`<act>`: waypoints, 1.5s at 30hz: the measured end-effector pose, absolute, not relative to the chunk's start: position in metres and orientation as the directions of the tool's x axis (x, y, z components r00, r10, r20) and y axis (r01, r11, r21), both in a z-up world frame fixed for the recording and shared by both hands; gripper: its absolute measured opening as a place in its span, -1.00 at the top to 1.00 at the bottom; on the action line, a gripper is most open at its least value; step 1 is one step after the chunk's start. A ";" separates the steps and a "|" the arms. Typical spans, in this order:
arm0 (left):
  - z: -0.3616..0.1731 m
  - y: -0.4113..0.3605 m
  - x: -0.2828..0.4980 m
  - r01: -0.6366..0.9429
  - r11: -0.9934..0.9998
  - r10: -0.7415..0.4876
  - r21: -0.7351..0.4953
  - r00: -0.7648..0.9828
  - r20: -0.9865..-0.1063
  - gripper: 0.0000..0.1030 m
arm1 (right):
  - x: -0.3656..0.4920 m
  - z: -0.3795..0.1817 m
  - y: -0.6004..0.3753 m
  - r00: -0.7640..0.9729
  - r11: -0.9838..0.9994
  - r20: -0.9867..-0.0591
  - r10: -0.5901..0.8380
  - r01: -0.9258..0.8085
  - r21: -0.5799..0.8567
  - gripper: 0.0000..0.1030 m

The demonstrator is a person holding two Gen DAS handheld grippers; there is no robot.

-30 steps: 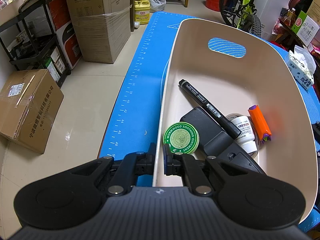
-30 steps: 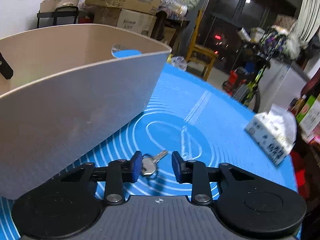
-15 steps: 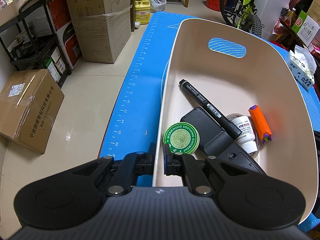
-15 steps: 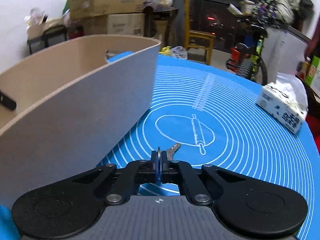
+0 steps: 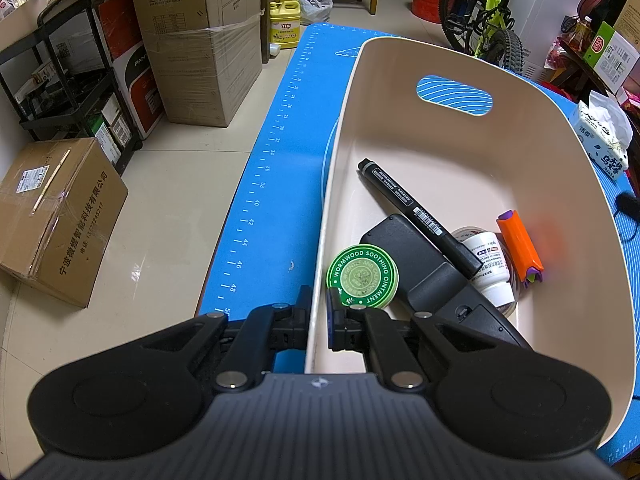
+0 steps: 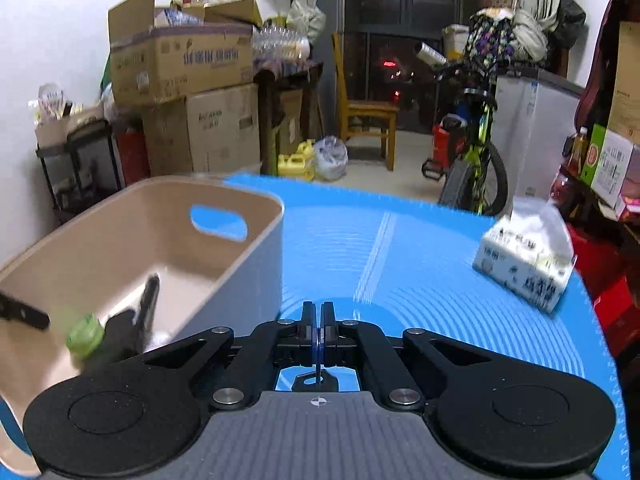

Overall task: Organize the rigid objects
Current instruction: 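Carry the key ring into the beige bin and release it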

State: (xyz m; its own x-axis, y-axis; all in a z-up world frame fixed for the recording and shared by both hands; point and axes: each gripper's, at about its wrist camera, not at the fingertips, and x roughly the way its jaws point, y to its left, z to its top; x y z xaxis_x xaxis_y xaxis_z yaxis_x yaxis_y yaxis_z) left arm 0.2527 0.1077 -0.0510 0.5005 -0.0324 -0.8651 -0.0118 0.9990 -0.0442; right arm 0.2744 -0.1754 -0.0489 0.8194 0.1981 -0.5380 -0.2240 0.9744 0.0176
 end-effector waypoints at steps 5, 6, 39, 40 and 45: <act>-0.051 0.107 0.253 -0.011 0.999 -0.033 -0.045 0.501 -0.865 0.83 | 0.276 -0.028 -0.172 0.839 0.973 -0.502 0.209 -0.230 0.020 0.74; -0.051 0.107 0.253 -0.011 0.999 -0.033 -0.044 0.501 -0.865 0.83 | 0.276 -0.024 -0.171 0.843 0.972 -0.494 0.212 -0.232 0.022 0.74; -0.052 0.104 0.253 -0.015 0.999 -0.019 -0.030 0.502 -0.865 0.83 | 0.296 -0.035 -0.039 0.662 0.902 -0.651 0.372 -0.423 0.084 0.72; -0.052 0.103 0.253 -0.015 1.000 -0.017 -0.028 0.502 -0.865 0.83 | 0.296 -0.040 -0.039 0.653 0.903 -0.664 0.365 -0.422 0.081 0.72; -0.052 0.104 0.251 -0.018 0.999 -0.017 -0.030 0.501 -0.865 0.83 | 0.291 -0.051 -0.036 0.639 0.906 -0.687 0.346 -0.418 0.068 0.11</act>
